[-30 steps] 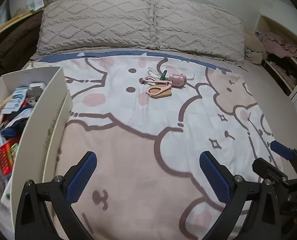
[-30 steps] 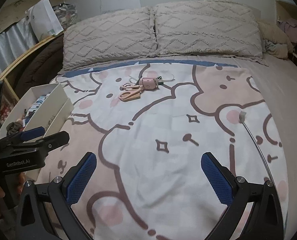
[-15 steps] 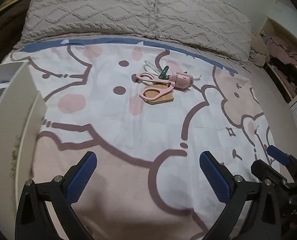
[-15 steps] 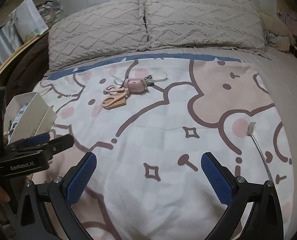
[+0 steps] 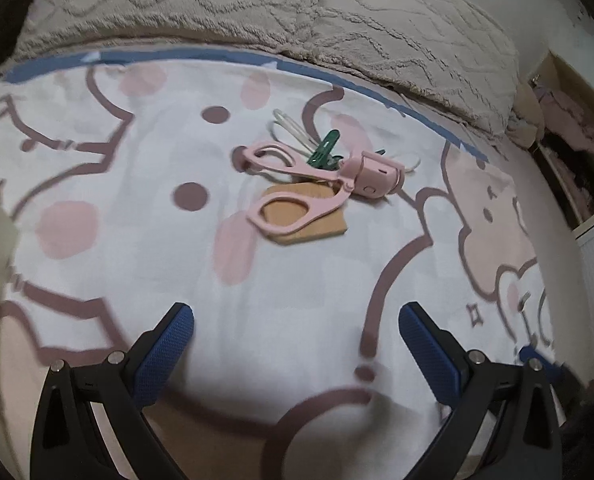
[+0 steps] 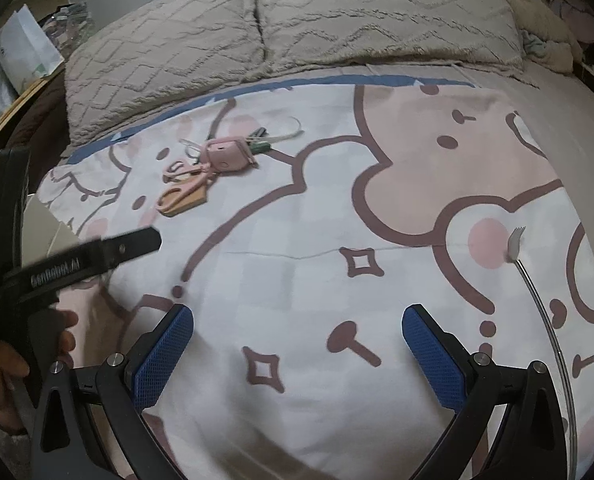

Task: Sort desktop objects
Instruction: 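Lower both open grippers toward the bamboo coaster and pink clip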

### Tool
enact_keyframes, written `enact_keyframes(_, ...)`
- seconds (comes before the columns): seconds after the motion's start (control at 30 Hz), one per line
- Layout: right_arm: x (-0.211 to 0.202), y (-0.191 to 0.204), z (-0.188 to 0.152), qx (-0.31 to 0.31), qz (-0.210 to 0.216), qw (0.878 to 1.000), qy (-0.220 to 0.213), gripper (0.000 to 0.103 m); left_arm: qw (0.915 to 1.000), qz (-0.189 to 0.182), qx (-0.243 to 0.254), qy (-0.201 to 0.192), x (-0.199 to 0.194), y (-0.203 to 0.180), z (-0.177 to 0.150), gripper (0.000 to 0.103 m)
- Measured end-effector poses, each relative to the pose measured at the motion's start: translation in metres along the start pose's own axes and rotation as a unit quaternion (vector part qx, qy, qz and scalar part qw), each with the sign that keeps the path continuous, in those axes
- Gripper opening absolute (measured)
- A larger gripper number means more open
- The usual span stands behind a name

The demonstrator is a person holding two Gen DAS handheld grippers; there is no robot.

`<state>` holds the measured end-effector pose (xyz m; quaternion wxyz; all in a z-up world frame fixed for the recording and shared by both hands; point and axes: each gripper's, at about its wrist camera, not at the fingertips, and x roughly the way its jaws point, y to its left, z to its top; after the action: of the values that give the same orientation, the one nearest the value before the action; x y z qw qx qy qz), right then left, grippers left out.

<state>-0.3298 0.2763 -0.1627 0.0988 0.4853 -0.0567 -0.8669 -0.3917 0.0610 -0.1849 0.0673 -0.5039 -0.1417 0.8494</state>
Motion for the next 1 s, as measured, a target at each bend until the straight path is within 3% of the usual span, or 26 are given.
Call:
enact_keyframes(0.37, 0.008, -0.018, 0.005, 0.023, -0.010, 1.000, -0.006, 0.103, 0.9990, 0.021, 0.003, -0.040, 0.031, -0.014, 0.019, 0.102)
enact_keyframes(0.53, 0.009, -0.021, 0.009, 0.028, -0.019, 0.999, -0.019, 0.103, 0.9966, 0.054, 0.019, -0.059, 0.043, -0.022, 0.021, 0.100)
enact_keyframes(0.7, 0.010, -0.025, 0.014, 0.041, -0.022, 0.998, -0.032, 0.103, 0.9924, 0.088, 0.033, -0.079, 0.050, -0.023, 0.017, 0.091)
enact_keyframes(0.87, 0.011, -0.029, 0.018, 0.072, -0.024, 0.996, -0.046, 0.103, 0.9914, 0.084, 0.021, -0.097, 0.048, -0.013, 0.015, 0.078)
enact_keyframes(1.0, 0.016, -0.031, 0.021, 0.097, -0.012, 0.994, -0.041, 0.103, 0.9909, 0.083, 0.017, -0.105, 0.045, -0.011, 0.015, 0.061)
